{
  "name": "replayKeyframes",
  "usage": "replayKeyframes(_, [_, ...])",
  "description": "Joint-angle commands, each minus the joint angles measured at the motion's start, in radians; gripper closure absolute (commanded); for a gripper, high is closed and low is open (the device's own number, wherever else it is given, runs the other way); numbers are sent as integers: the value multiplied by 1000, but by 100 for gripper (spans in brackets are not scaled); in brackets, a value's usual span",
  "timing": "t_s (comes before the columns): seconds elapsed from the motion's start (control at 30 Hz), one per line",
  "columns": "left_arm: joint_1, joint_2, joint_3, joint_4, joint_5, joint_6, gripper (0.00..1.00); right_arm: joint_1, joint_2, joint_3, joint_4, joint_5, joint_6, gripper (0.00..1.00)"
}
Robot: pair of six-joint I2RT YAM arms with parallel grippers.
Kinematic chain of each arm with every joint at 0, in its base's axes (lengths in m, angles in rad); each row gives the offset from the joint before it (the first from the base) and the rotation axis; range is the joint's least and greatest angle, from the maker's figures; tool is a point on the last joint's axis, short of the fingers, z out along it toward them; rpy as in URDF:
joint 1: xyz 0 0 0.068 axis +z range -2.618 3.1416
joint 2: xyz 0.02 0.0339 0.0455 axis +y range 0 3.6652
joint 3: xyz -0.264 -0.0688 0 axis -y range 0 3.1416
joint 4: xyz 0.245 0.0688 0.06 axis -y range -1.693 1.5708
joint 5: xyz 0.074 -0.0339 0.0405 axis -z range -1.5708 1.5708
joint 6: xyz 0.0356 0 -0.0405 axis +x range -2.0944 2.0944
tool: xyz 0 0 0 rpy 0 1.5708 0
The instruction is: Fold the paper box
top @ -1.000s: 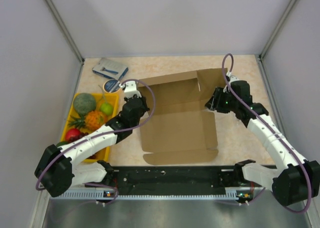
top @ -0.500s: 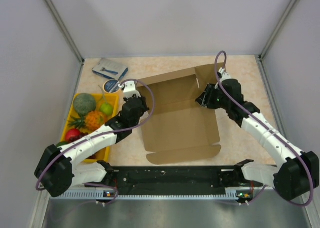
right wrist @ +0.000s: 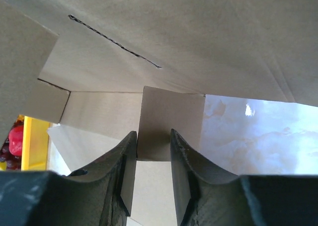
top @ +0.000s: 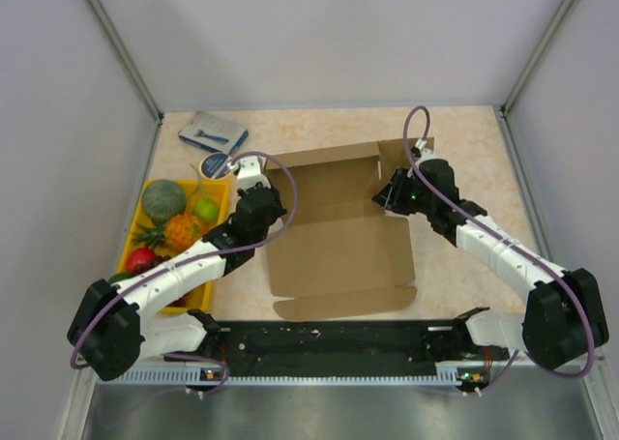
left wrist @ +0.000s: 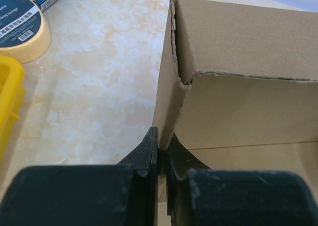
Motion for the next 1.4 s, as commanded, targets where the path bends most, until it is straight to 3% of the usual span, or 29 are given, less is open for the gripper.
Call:
replayKeyframes(0.0, [8, -28, 14, 95, 72, -83, 100, 21, 24, -52, 117, -21, 58, 71])
replayKeyframes(0.23, [8, 7, -109, 291, 63, -9, 100, 21, 41, -108, 186, -8, 49, 67])
replayKeyframes(0.37, [9, 77, -182, 483, 43, 67, 100, 20, 75, -142, 283, -24, 69, 68])
replayKeyframes(0.47, [8, 137, -199, 590, 42, 120, 100, 20, 117, -168, 379, -25, 92, 72])
replayKeyframes(0.5, [9, 150, -193, 612, 42, 133, 100, 20, 128, -171, 424, -30, 96, 78])
replayKeyframes(0.57, [8, 180, -189, 623, 47, 137, 100, 21, 157, -201, 479, -42, 115, 85])
replayKeyframes(0.73, [8, 200, -222, 667, 39, 124, 100, 21, 220, -270, 602, -24, 138, 86])
replayKeyframes(1.03, [8, 168, -232, 606, 64, 109, 100, 21, 227, -362, 876, -148, 245, 69])
replayKeyframes(1.23, [8, 156, -233, 586, 65, 104, 100, 21, 254, -284, 677, -64, 230, 68])
replayKeyframes(1.33, [8, 153, -233, 580, 73, 94, 100, 21, 308, -282, 680, -35, 247, 74])
replayKeyframes(1.37, [9, 151, -232, 578, 78, 92, 100, 20, 323, -287, 685, -24, 253, 81])
